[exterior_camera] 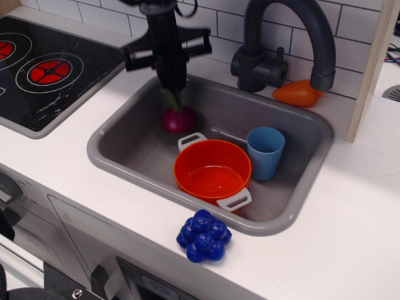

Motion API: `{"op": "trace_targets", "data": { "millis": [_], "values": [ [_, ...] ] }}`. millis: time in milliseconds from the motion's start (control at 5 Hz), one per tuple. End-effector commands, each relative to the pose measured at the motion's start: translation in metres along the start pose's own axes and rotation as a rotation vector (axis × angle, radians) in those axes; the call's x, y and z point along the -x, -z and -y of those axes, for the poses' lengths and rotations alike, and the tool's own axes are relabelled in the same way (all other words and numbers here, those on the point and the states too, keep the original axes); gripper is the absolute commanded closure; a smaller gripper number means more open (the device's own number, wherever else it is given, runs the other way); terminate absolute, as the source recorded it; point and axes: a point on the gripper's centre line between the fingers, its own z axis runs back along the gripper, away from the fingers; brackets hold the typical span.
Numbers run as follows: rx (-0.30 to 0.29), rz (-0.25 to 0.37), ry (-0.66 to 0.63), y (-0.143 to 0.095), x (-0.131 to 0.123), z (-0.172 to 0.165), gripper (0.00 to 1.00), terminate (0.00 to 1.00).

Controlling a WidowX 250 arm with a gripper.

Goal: Take beet from pot sink

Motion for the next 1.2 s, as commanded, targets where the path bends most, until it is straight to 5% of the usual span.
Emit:
{"op": "trace_targets", "data": {
  "millis": [0, 200, 600, 800, 1000],
  "values": [
    [-0.04, 0.051, 0.006, -0.001, -0.008, -0.001, 1.0, 0.0],
    [0.018, 0.096, 0.007, -0.019, -0.008, -0.001, 0.0, 0.0],
    [0.166, 0.108, 0.076, -0.071, 0.0, -0.002, 0.0, 0.0],
    [0.166, 0.108, 0.076, -0.071, 0.0, -0.002, 0.0, 0.0],
    [0.166, 0.108, 0.076, -0.071, 0.0, -0.002, 0.0, 1.0]
  ]
}}
